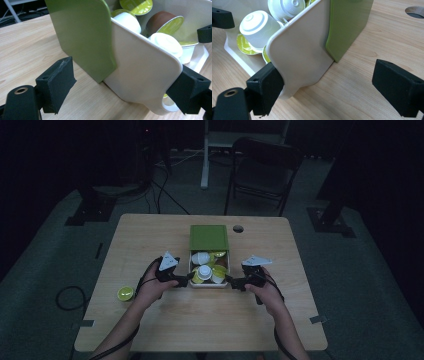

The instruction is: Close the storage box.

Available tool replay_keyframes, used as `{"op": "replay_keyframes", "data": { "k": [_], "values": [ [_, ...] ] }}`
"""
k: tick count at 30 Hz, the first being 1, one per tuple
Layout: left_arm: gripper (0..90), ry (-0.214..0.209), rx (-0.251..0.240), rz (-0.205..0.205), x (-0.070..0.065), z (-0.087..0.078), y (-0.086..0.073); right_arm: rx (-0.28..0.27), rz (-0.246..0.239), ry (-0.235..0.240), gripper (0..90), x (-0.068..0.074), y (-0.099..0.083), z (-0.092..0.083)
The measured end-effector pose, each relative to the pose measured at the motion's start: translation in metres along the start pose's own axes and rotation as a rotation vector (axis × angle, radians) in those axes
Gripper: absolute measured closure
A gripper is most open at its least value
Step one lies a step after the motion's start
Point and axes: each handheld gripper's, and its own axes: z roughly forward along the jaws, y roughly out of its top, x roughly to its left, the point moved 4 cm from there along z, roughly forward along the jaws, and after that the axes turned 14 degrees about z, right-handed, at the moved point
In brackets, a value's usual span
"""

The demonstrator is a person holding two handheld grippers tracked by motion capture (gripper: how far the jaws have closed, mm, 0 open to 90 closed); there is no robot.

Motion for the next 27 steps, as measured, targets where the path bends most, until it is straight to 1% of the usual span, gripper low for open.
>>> {"op": "replay_keyframes", "data": {
  "k": [2, 8, 12, 16, 20, 27],
  "values": [
    [14.5, -0.002, 0.003, 0.001, 0.001, 0.001, 0.000, 0.003, -0.001, -0.001, 11.2, -0.001, 0.001, 0.001],
    [14.5, 0.005, -0.005, -0.011, 0.004, 0.002, 0.002, 0.004, -0.002, -0.006, 11.2, -0.002, 0.005, 0.003],
    [14.6, 0.013, 0.000, -0.002, 0.005, 0.003, 0.002, 0.000, 0.004, -0.009, 11.2, -0.003, 0.007, 0.004],
    [14.6, 0.011, -0.002, -0.006, 0.005, 0.004, 0.002, -0.001, 0.010, -0.007, 11.2, -0.004, 0.006, 0.006],
    [14.5, 0.012, -0.007, -0.019, 0.008, 0.005, 0.003, -0.002, 0.015, -0.008, 11.2, -0.005, 0.008, 0.008],
    [14.5, 0.015, -0.006, -0.018, 0.011, 0.007, 0.005, -0.006, 0.026, -0.009, 11.2, -0.007, 0.011, 0.010]
  ]
}}
